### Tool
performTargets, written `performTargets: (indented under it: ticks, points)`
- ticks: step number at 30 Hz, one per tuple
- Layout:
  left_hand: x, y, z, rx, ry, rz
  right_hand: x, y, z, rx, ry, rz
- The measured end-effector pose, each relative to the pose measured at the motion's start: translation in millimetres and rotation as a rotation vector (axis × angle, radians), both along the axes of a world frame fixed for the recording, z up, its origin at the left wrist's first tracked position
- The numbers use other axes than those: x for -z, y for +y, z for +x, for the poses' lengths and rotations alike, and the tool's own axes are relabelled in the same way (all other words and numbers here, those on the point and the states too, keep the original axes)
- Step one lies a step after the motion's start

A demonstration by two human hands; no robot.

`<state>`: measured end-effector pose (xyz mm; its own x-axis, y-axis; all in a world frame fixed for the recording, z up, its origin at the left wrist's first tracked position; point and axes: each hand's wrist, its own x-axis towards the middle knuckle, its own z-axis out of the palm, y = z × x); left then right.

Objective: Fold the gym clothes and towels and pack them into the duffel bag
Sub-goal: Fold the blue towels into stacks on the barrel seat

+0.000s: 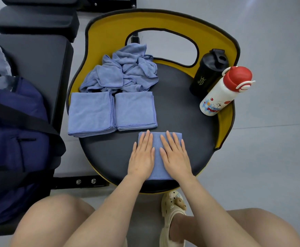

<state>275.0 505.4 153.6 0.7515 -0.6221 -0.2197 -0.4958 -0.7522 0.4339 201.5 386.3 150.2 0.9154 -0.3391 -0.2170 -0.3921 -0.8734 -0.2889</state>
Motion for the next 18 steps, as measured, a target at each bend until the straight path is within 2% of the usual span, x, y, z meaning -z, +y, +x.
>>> performTargets:
  ticks: [4,9,14,16,18]
  points:
    - [1.8,-1.3,0.4,-0.013,0.043,-0.027,4.0,-10.4,-4.7,-0.018,-0.048,0.113]
    - [0.3,-6.6,-1.5,-0.054,0.138,-0.127,-8.0,-9.7,-9.2,0.229,-0.135,0.341]
    - [-13.2,-3.6,-12.3,-0.432,0.166,-0.364,-21.5,-1.5,-6.8,0.573,-0.22,0.401]
    - [-18.5,-3.3,-13.7,-0.533,0.19,-0.323,-25.2,-2.2,-5.4,0.669,-0.181,0.424]
    - [-21.3,-2.1,-12.7,-0.54,0.253,-0.205,-27.0,-4.2,-4.7,0.711,-0.135,0.448]
